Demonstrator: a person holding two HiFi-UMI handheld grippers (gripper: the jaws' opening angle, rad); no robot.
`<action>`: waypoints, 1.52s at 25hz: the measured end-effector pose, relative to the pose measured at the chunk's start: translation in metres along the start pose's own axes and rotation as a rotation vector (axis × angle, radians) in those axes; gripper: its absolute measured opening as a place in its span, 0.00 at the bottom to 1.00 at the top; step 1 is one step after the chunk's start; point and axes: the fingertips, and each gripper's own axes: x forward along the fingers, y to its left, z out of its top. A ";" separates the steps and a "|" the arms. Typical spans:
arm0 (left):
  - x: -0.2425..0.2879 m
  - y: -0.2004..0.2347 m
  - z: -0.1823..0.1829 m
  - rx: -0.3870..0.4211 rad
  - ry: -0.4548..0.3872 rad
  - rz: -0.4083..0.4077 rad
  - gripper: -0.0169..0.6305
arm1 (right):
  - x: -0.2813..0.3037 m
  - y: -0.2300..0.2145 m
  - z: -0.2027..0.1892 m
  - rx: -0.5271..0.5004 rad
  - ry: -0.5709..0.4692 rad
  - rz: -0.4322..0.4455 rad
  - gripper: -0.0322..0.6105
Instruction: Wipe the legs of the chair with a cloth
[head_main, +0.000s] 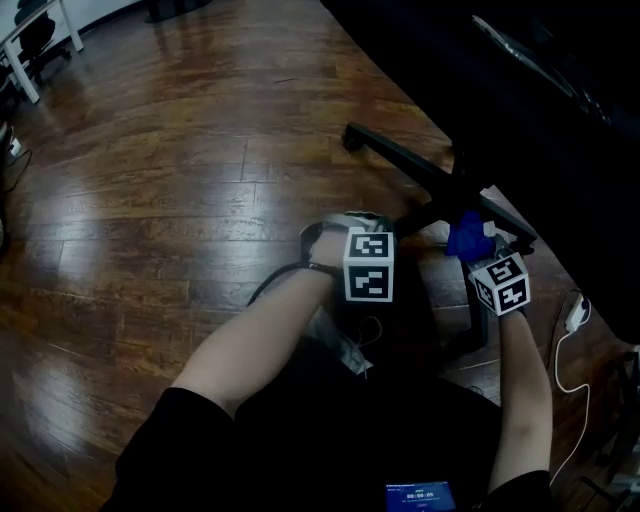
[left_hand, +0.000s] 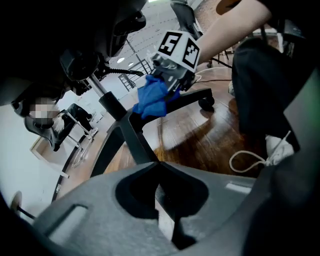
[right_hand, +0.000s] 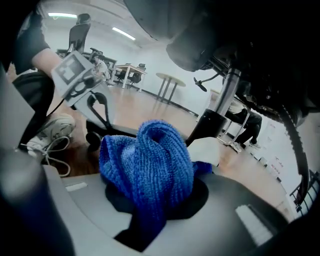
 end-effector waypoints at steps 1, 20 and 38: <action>0.000 0.000 0.000 0.005 0.004 0.004 0.03 | 0.006 -0.005 0.006 -0.013 0.002 -0.015 0.17; 0.002 -0.001 -0.007 0.024 0.029 0.022 0.03 | -0.111 0.115 -0.115 0.033 0.071 0.232 0.17; -0.002 -0.005 -0.001 -0.002 -0.020 -0.057 0.03 | 0.001 -0.004 0.004 0.021 -0.038 -0.020 0.17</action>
